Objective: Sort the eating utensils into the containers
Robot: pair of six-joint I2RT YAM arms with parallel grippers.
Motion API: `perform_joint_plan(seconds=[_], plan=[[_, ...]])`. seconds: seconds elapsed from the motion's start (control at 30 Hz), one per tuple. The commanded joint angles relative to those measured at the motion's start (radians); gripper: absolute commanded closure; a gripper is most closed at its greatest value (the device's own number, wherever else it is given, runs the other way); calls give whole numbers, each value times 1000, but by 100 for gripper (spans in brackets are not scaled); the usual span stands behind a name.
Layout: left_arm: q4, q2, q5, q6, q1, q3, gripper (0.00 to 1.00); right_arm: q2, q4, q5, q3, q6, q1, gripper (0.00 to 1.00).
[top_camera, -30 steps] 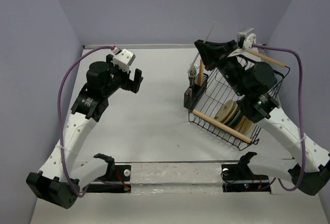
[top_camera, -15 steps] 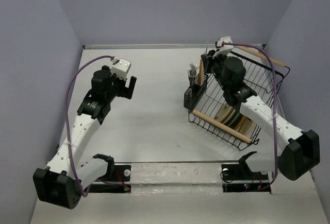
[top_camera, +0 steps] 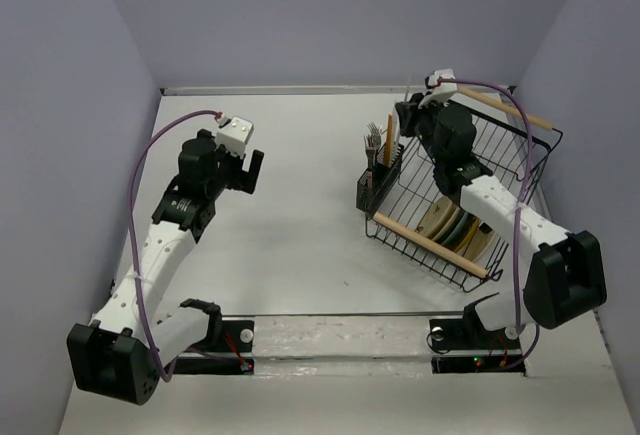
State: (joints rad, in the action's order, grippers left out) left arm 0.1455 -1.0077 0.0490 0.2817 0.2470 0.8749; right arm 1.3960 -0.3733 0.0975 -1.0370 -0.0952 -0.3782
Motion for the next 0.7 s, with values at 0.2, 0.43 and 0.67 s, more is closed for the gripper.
perform_joint_plan(seconds=[0.2, 0.43, 0.67], plan=[[-52, -6, 2, 19, -11, -25, 1, 57, -174, -76, 72, -43, 18, 100], [-50, -2, 12, 20, -12, -30, 1, 38, -119, -39, 85, -11, 18, 45], [-50, 9, 23, 25, -20, -34, 1, -43, 108, -67, -18, 54, 18, 31]])
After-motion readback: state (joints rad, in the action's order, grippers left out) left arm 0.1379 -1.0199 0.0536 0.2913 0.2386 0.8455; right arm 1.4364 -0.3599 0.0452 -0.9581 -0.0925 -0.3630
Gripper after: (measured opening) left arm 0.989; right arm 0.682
